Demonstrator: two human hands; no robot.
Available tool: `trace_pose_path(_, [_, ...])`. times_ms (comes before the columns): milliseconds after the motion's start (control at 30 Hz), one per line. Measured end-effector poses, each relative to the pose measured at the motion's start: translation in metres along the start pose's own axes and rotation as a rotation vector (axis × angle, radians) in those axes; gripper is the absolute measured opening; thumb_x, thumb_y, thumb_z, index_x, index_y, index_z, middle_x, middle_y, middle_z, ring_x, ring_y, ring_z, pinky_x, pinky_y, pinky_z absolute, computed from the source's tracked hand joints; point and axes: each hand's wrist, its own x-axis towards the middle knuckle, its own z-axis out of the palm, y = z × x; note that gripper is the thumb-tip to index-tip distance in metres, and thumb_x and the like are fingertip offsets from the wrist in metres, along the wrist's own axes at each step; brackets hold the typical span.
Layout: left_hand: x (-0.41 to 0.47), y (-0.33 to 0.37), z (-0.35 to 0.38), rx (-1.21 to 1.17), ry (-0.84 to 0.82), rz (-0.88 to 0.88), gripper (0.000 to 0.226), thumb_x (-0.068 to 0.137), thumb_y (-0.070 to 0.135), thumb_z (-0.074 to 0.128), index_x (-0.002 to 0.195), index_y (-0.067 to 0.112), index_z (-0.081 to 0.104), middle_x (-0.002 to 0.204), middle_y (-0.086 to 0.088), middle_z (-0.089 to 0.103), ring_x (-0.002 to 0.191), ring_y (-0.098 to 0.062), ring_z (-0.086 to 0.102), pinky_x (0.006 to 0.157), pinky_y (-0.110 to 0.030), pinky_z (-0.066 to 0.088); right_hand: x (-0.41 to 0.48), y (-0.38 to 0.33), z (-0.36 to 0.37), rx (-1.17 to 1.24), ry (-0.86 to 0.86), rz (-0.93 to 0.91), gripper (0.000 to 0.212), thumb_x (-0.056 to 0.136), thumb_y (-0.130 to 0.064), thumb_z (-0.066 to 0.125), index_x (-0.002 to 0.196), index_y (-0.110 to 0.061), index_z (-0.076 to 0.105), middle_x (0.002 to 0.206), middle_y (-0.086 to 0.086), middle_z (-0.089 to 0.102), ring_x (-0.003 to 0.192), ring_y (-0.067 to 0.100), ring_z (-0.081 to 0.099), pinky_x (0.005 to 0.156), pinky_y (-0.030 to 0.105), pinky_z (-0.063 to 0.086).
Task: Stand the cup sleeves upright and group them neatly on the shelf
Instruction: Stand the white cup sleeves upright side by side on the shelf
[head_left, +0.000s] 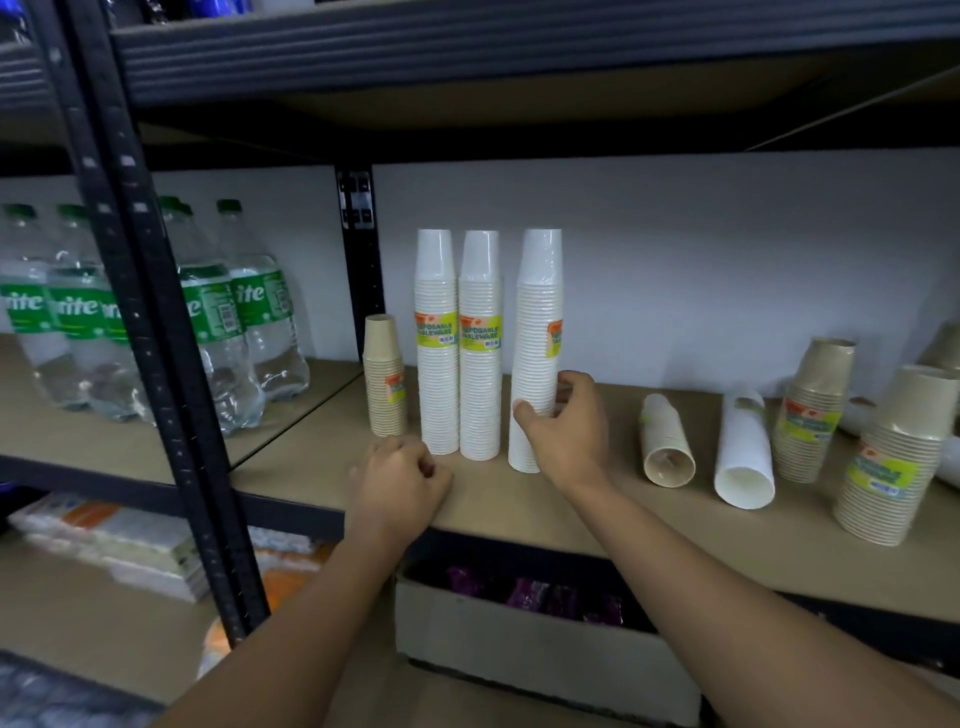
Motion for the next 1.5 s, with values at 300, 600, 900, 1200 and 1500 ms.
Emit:
trace_pose_path(300, [0.001, -0.001, 0.008, 0.075, 0.036, -0.002, 0.025, 0.075, 0.037, 0.061, 0.060, 0.027, 0.044, 0.078, 0.009, 0.051, 0.085, -0.018, 0.046, 0.074, -0.034, 0.038, -0.013, 0.021, 0.010, 0.086, -0.007, 0.026, 0.055, 0.077, -0.026, 0.076, 0.125, -0.017, 0.052, 0.119, -0.003, 0.057, 0.105, 0.011, 0.059, 0.091, 0.034, 0.051])
trace_pose_path(600, [-0.001, -0.001, 0.008, 0.100, 0.035, -0.030, 0.019, 0.078, 0.039, 0.059, 0.066, 0.027, 0.051, 0.086, 0.008, 0.057, 0.088, -0.019, 0.048, 0.075, -0.035, 0.038, -0.012, 0.027, 0.011, 0.104, -0.115, 0.082, 0.061, 0.080, -0.022, 0.076, 0.133, -0.017, 0.043, 0.122, -0.006, 0.058, 0.110, 0.011, 0.058, 0.097, 0.035, 0.049])
trace_pose_path(900, [-0.003, 0.000, 0.006, 0.106, 0.029, -0.034, 0.017, 0.080, 0.039, 0.059, 0.069, 0.027, 0.054, 0.088, 0.007, 0.059, 0.087, -0.019, 0.047, 0.075, -0.034, 0.037, -0.012, 0.029, 0.012, 0.080, -0.161, 0.095, 0.059, 0.081, -0.016, 0.072, 0.133, -0.020, 0.044, 0.120, -0.006, 0.058, 0.107, 0.012, 0.059, 0.097, 0.040, 0.049])
trace_pose_path(1200, [-0.002, 0.000, 0.005, 0.091, 0.021, -0.033, 0.015, 0.079, 0.037, 0.061, 0.071, 0.026, 0.058, 0.088, 0.008, 0.058, 0.089, -0.020, 0.049, 0.078, -0.035, 0.041, -0.010, 0.032, 0.013, 0.082, -0.195, 0.112, 0.061, 0.080, -0.013, 0.069, 0.135, -0.021, 0.043, 0.120, -0.008, 0.056, 0.108, 0.014, 0.060, 0.098, 0.041, 0.049])
trace_pose_path(1500, [-0.003, 0.000, 0.005, 0.084, 0.028, -0.031, 0.016, 0.079, 0.038, 0.061, 0.068, 0.028, 0.055, 0.087, 0.007, 0.058, 0.086, -0.019, 0.048, 0.075, -0.034, 0.039, -0.009, 0.034, 0.015, 0.057, -0.164, 0.095, 0.058, 0.079, -0.016, 0.074, 0.129, -0.020, 0.045, 0.125, -0.003, 0.058, 0.111, 0.014, 0.058, 0.099, 0.041, 0.049])
